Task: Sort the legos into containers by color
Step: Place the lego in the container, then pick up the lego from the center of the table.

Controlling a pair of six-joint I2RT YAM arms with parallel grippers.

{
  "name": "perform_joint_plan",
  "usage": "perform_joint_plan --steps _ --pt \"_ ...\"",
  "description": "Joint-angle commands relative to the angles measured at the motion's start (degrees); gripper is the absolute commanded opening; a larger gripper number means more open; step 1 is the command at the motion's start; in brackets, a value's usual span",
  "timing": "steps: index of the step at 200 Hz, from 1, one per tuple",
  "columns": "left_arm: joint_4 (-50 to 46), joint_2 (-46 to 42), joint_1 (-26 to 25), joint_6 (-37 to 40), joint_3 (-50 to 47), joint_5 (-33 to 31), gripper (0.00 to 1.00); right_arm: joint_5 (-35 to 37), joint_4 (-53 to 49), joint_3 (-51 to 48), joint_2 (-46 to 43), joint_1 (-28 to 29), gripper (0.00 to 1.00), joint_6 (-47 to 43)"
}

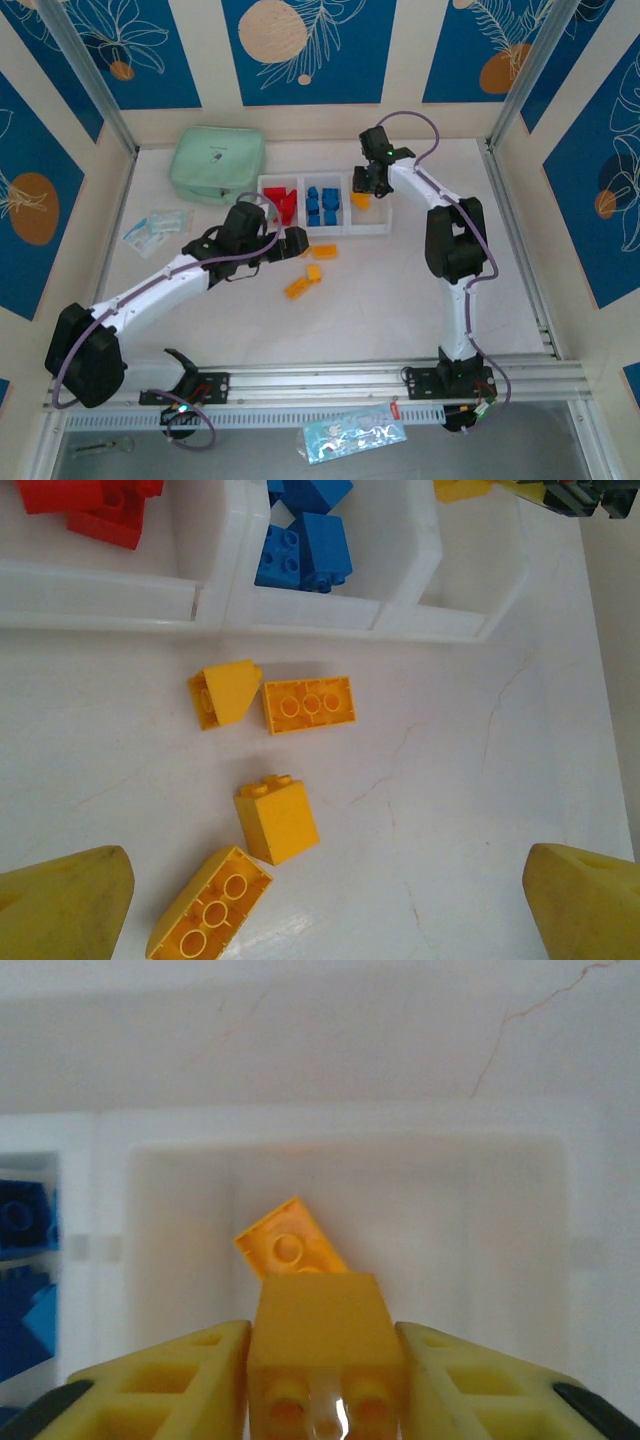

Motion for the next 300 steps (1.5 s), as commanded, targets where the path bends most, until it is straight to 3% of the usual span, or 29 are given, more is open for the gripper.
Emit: perform_joint_plan --steps 1,85,169,232,300 --pt "-0.44 0.36 -0.13 1.9 2.17 -1.05 0.99 1.49 -2.51 2.3 -0.28 -0.47 0.47 -1.47" --pt "-2.86 -1.27 0.02 3.49 3.01 -1.66 0.99 -0.08 1.84 -11.53 -16.11 4.07 0.57 -0.9" --pt "-7.75 -8.94 0.26 2.96 -2.18 -5.77 0.99 -2.91 2.58 -28.7 -29.96 14.77 0.66 3.88" --pt "-10.67 -15.2 0.33 0.61 -7.37 -9.4 0.99 -3.44 3.74 -33.66 -29.33 22.3 0.71 8.15" --pt "-10.53 -17.23 0.5 -0.38 -10.0 -11.01 0.99 -4.83 6.29 -32.52 -21.42 26.37 0.74 10.38"
